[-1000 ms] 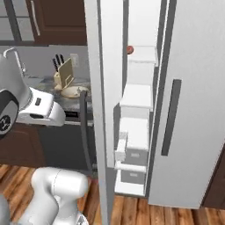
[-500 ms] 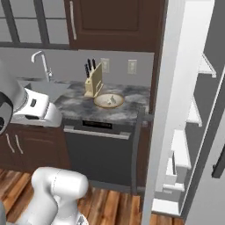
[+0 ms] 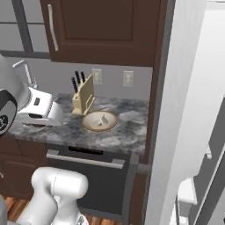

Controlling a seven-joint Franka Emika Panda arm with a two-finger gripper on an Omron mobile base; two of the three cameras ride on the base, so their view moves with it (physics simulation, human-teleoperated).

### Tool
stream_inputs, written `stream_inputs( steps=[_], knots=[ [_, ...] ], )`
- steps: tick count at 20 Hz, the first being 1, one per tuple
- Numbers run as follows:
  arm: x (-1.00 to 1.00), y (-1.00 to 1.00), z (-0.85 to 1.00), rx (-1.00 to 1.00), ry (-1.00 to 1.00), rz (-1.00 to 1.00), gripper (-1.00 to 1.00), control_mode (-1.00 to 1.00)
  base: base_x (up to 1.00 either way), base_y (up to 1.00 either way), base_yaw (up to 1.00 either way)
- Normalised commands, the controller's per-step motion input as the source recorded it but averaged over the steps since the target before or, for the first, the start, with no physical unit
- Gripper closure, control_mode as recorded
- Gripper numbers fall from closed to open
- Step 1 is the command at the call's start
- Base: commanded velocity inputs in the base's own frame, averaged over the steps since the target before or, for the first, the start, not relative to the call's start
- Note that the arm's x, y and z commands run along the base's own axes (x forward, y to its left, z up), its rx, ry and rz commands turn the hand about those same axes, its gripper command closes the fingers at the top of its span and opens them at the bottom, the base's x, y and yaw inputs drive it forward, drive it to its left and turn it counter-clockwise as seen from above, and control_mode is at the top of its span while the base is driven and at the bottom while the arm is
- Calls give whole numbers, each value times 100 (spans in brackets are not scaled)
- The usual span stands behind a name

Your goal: Take the garlic, peach, and pear from the freezer and place them in the bowl on the counter.

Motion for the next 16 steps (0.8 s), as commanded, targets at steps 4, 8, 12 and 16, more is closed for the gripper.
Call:
stream_inputs(
  steps=[4,8,12,16],
  knots=[
    [0,0,0,0,0,0,100,100,77,0,0],
    [0,0,0,0,0,0,100,100,63,0,0],
    [0,0,0,0,0,0,100,100,40,0,0],
    [36,0,-20,0,5,0,100,-100,11,0,0]
  ],
)
